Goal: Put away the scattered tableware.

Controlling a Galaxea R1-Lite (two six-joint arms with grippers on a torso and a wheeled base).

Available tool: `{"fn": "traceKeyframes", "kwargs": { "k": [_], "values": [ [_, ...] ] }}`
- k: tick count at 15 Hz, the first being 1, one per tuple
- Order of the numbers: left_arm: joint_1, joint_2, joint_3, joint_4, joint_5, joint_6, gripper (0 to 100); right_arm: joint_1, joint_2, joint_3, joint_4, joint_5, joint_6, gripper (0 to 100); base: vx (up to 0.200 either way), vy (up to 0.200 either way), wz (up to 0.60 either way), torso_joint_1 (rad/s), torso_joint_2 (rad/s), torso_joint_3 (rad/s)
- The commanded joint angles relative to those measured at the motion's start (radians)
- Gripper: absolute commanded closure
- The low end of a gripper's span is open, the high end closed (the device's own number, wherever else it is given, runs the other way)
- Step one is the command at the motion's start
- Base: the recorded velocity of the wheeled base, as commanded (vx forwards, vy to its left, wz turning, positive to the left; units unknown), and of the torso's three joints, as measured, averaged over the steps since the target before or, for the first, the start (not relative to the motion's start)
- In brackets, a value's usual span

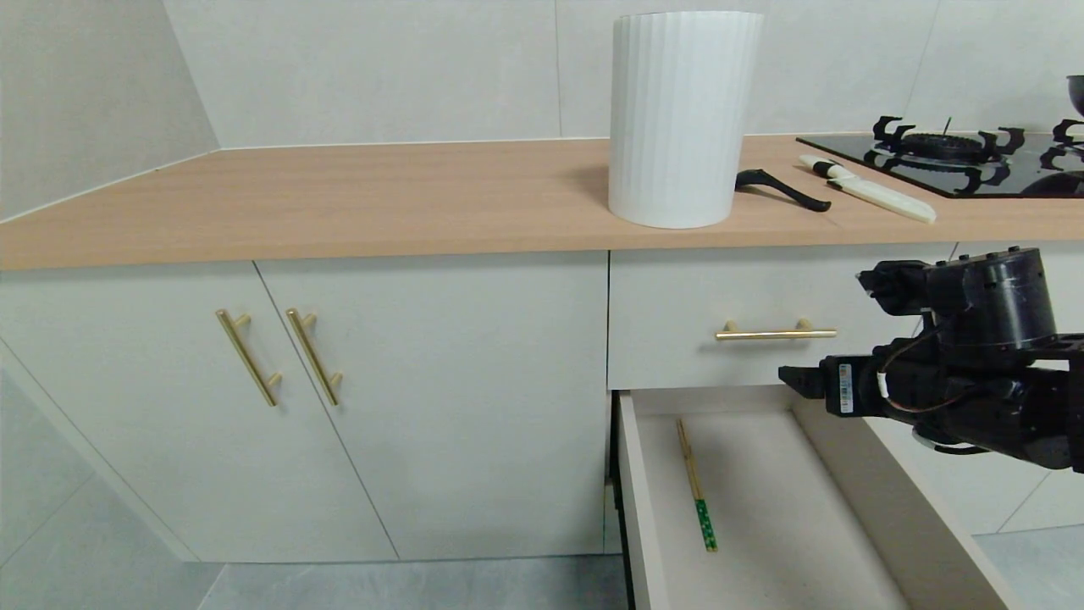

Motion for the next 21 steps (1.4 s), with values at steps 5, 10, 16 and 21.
{"fn": "traceKeyframes", "kwargs": {
  "k": [5,10,16,21],
  "values": [
    [-0.001,0.001,0.0,0.0,0.0,0.0,0,-0.006,-0.01,0.005,-0.003,-0.001,0.0,0,0.0,0.0,0.0,0.028,-0.13,-0.092],
    [-0.001,0.001,0.0,0.0,0.0,0.0,0,-0.006,-0.005,0.003,-0.003,-0.001,0.0,0,0.0,0.0,0.0,0.122,-0.41,-0.298],
    [0.0,0.001,0.0,0.0,0.0,0.0,0,-0.009,0.024,0.003,-0.005,-0.001,-0.002,0,0.0,0.0,0.0,0.179,-0.48,-0.294],
    [0.0,0.001,-0.001,0.0,0.0,0.0,0,-0.009,0.036,0.002,-0.005,-0.001,-0.002,0,0.0,0.0,0.0,0.198,-0.49,-0.285]
  ]
}}
